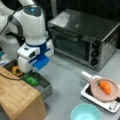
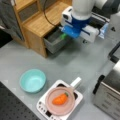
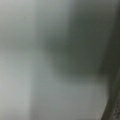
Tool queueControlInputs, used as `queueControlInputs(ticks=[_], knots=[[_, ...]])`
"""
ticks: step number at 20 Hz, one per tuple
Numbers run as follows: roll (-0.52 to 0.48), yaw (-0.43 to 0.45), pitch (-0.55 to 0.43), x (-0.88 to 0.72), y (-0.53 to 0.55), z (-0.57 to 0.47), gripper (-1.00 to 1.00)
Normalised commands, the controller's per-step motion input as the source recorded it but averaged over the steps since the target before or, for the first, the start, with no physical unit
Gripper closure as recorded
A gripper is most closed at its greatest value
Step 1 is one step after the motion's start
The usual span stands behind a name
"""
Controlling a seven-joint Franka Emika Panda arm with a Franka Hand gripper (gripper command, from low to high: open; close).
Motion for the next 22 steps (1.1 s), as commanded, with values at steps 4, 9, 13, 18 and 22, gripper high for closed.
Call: queueControlInputs(ticks=[4,9,13,18,22], knots=[[0.006,-0.078,-0.125,-0.03,0.26,-0.08,-1.00],[0.002,-0.003,-0.112,-0.06,0.29,-0.07,-1.00],[0.013,-0.018,-0.104,-0.12,0.32,-0.04,-1.00],[0.037,-0.077,-0.098,-0.17,0.29,-0.01,-1.00],[0.046,-0.115,-0.091,-0.17,0.18,-0.02,-1.00]])
